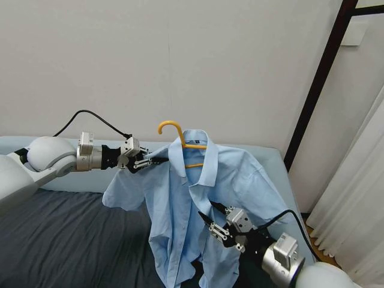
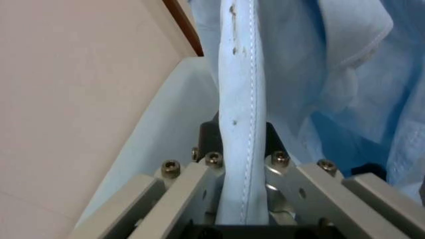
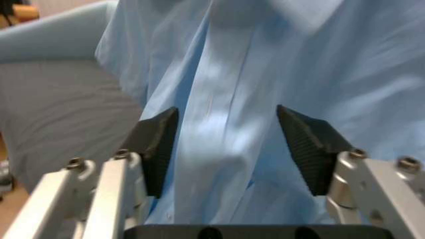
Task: Pick up the clothes from the sofa and hang them on the clothes hanger.
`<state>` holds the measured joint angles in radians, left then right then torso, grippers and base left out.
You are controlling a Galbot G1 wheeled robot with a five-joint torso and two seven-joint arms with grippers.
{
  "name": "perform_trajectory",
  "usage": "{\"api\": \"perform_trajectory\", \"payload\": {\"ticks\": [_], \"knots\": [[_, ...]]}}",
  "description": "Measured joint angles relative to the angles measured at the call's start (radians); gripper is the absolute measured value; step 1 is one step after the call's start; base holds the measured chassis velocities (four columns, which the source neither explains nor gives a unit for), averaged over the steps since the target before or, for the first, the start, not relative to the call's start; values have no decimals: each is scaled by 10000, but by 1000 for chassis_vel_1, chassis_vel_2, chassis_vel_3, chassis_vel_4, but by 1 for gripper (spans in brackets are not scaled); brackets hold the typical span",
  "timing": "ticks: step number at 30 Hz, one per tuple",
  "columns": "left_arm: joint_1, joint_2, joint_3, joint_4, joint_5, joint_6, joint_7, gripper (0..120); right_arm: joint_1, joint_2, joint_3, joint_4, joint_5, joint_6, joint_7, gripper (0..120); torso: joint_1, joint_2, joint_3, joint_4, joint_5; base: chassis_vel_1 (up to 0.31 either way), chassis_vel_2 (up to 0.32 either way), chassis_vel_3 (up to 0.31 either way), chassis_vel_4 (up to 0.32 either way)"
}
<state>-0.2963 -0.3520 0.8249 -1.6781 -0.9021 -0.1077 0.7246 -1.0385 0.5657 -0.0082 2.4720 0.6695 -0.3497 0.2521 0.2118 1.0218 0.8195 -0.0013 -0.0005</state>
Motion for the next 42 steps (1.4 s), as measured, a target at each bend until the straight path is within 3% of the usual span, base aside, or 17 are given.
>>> {"api": "perform_trajectory", "payload": {"ticks": [10, 19, 28, 33, 37, 41, 42], "knots": [[369, 176, -230, -141, 304, -80, 50, 1, 419, -279, 671, 277, 1789, -740, 1495, 98, 0, 0, 0, 0, 2, 0, 0, 0, 0], [659, -33, -125, -520, 450, 174, -305, 1, 2384, -422, 282, 323, 3718, -1264, 2707, 100, 0, 0, 0, 4, -3, 0, 0, 0, 0], [656, -400, 235, -593, 462, 316, -614, 1, 2222, -195, 142, 308, 3797, -1102, 2613, 100, 0, 0, 1, 2, 0, 0, 0, 0, 0], [720, -470, 250, -482, 556, 199, -564, 1, 2103, -401, 438, 298, 3411, -640, 2231, 100, 1, 0, 1, 0, 2, 0, 0, 0, 0], [953, -465, 113, -354, 663, 34, -454, 1, 2274, -1203, 810, 147, 3338, -129, 1004, 100, 0, 0, 1, 1, 0, 0, 0, 0, 0], [1327, -520, -158, -304, 703, -178, -198, 1, 2653, -2551, 1564, -464, 3464, 49, -1534, 100, 1, 0, 1, 4, -1, 0, 0, 0, 0], [1327, -520, -158, -304, 703, -178, -198, 1, 2653, -2551, 1564, -464, 3464, 49, -1534, 100, 1, 0, 1, 4, -1, 0, 0, 0, 0]]}}
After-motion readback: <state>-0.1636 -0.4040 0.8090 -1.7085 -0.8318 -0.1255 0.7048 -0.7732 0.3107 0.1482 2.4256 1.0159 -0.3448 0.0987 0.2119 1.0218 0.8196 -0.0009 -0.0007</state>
